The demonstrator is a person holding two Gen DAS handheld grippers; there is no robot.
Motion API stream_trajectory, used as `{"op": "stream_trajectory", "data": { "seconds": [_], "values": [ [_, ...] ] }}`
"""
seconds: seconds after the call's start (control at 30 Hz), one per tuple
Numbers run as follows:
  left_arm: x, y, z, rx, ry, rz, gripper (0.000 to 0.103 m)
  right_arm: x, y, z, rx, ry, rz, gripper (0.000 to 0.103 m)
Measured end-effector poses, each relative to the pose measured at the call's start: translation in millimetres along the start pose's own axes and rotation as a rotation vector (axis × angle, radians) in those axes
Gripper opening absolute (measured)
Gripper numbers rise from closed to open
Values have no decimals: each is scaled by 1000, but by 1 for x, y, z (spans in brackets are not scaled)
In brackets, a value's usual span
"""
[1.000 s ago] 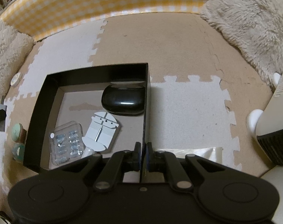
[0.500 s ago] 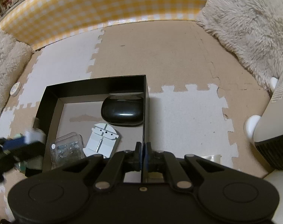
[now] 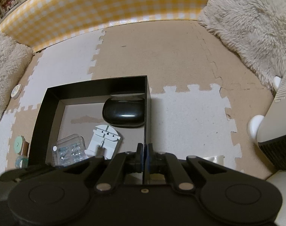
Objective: Organize rigid objects
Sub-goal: 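Carry the white charger into the black box and open the left gripper, then move the left gripper to the mint-green tape measure and grasp it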
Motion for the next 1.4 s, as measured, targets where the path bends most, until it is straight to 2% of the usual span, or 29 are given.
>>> {"op": "stream_trajectory", "data": {
  "seconds": [0.3, 0.4, 0.47, 0.7, 0.93, 1.1, 1.23, 1.4],
  "values": [
    [24, -1, 0, -50, 38, 2, 37, 0, 0, 1, -4, 3, 0, 4],
    [27, 3, -2, -40, 21, 25, 37, 0, 1, 1, -1, 0, 0, 4],
    [29, 3, -2, -30, 9, 34, 45, 0, 0, 1, -2, 1, 0, 4],
    [29, 2, 2, -33, -12, 58, 59, 0, 0, 1, -3, 2, 1, 4],
    [23, 1, 1, -9, -32, 77, 80, 0, 1, 1, -1, -1, 1, 4],
    [22, 1, -1, 9, -41, 80, 86, 0, 1, 0, 0, -1, 1, 4],
    [19, -1, -6, 21, -23, 74, 101, 0, 1, 1, 2, -3, 1, 4],
    [11, -3, -16, 103, -73, 56, 103, 0, 1, 1, 2, -3, 1, 4]
  ]
}}
Point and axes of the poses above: each gripper's, at about its wrist camera, not at the fingertips, and x roughly the way its jaws point, z to its left, y to its underside, the point moved 2 cm from there along x, roughly the way its jaws point, and after that the axes turned 2 degrees about x, right-handed, at the moved point
